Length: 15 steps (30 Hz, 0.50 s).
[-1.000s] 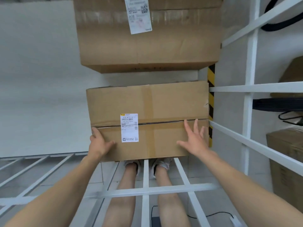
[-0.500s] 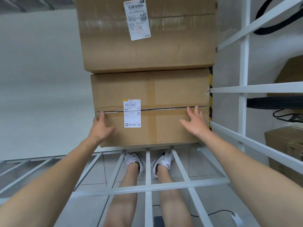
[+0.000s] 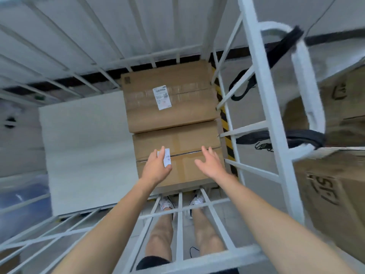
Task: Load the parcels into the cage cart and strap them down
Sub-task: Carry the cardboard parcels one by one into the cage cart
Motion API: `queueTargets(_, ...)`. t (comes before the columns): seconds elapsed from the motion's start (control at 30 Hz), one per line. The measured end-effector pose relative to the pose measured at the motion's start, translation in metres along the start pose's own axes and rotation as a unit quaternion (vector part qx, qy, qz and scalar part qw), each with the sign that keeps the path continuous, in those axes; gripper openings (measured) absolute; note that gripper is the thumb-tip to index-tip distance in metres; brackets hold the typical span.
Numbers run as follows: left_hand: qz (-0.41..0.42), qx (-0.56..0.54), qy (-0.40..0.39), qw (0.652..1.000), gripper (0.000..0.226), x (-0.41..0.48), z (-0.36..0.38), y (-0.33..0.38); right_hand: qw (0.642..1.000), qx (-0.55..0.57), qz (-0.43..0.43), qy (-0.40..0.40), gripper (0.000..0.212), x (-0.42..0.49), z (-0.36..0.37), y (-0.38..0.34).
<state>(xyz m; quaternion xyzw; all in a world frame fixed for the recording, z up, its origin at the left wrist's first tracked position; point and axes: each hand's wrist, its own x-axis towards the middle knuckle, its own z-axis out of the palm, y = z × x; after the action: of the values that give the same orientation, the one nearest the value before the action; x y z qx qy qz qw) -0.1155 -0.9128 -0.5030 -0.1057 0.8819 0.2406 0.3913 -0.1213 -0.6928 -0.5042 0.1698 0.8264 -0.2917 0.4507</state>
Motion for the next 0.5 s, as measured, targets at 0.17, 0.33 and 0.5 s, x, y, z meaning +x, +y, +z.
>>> queueTargets(0.17, 0.067, 0.022, 0.024, 0.997, 0.079, -0.082, -0.048, 0.056, 0.998, 0.044, 0.013, 0.053, 0.071, -0.102, -0.026, -0.022)
queueTargets(0.33, 0.133, 0.090, 0.035, 0.986, 0.077, -0.153, -0.060, 0.090, 0.985, 0.021, -0.026, 0.172, 0.071, -0.186, -0.034, -0.019)
queueTargets(0.5, 0.239, 0.184, 0.034, 0.953, 0.075, -0.209, -0.056, 0.129, 0.960, 0.040, -0.010, 0.278, 0.073, -0.260, -0.029, 0.008)
